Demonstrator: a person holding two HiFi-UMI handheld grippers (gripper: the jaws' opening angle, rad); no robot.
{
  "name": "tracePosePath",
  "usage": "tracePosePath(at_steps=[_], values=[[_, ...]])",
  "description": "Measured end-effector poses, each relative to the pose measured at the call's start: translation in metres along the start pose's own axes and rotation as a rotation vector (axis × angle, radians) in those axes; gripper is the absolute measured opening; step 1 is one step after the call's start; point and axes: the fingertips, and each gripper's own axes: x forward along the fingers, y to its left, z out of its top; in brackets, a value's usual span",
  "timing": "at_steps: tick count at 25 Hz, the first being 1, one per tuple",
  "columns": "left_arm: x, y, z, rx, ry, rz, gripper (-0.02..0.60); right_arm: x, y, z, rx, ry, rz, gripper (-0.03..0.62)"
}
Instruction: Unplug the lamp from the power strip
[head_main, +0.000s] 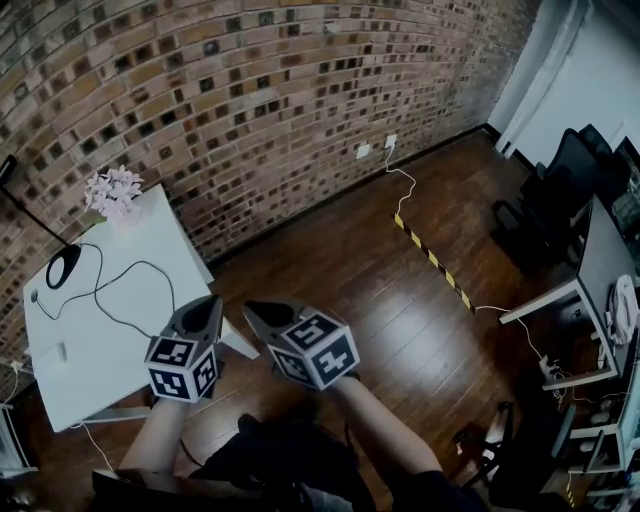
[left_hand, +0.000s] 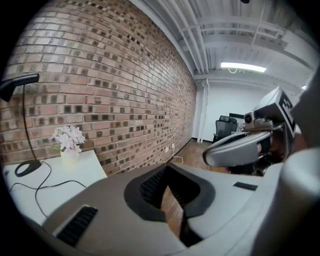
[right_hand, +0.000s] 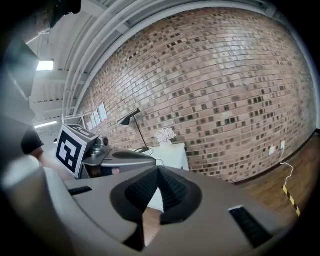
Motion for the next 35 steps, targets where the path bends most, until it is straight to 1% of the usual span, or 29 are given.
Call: tracePosePath(at_steps=[4,12,19,24,29,35], values=[[-0.023,0.018,-0.008,-0.01,-0.008,0.01,0.002,0.015,0.023,-0.004,-0.01,0.008,0.002,0.0],[-0.079,0.07,-0.022,-0.057,-0.027,0.075,0.002,0.052,0.079,0.0,-0.041,0.03,0.043,0.0],[-0.115,0.1,-0.037,-0.092,-0.035,0.112,0.002,0.072,0.113,0.006,-0.065,0.031,0.034,-0.003],[-0.122,0.104,-0.041,-0.101,-0.04,0.108,0.002,0.075,0.124,0.004,-0.078,0.053,0.044,-0.003],[-0.123,0.1,-0.033,-0.095,-0.058,0.093,0.002,0.073,0.127,0.004,-0.078,0.06,0.046,-0.003],[-0.113,0.094,-0.047,-0.101,-0.023,0.073,0.002,0.072,0.12,-0.012,-0.062,0.094,0.042,-0.002]])
